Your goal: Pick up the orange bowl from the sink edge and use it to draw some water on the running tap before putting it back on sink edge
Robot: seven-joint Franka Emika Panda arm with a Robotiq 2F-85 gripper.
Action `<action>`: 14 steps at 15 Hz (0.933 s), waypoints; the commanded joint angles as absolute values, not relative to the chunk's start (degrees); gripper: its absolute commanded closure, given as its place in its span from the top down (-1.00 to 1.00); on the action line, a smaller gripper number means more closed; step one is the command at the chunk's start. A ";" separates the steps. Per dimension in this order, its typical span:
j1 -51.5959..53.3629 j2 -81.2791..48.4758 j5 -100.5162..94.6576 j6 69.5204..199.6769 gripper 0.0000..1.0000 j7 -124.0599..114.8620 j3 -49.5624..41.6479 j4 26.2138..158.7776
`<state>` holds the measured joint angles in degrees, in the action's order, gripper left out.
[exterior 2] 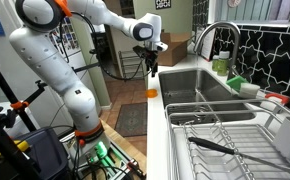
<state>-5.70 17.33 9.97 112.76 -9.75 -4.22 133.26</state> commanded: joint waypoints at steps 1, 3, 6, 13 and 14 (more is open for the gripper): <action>-5.65 17.45 9.95 112.80 1.00 -9.86 -4.17 133.36; -5.84 17.09 4.51 112.49 1.00 -4.87 -3.98 133.46; -5.73 16.88 -0.66 113.79 1.00 2.89 -4.92 134.70; -4.90 15.64 3.14 113.77 1.00 21.49 -9.21 136.26; -4.91 15.45 3.28 113.68 1.00 22.74 -9.53 136.58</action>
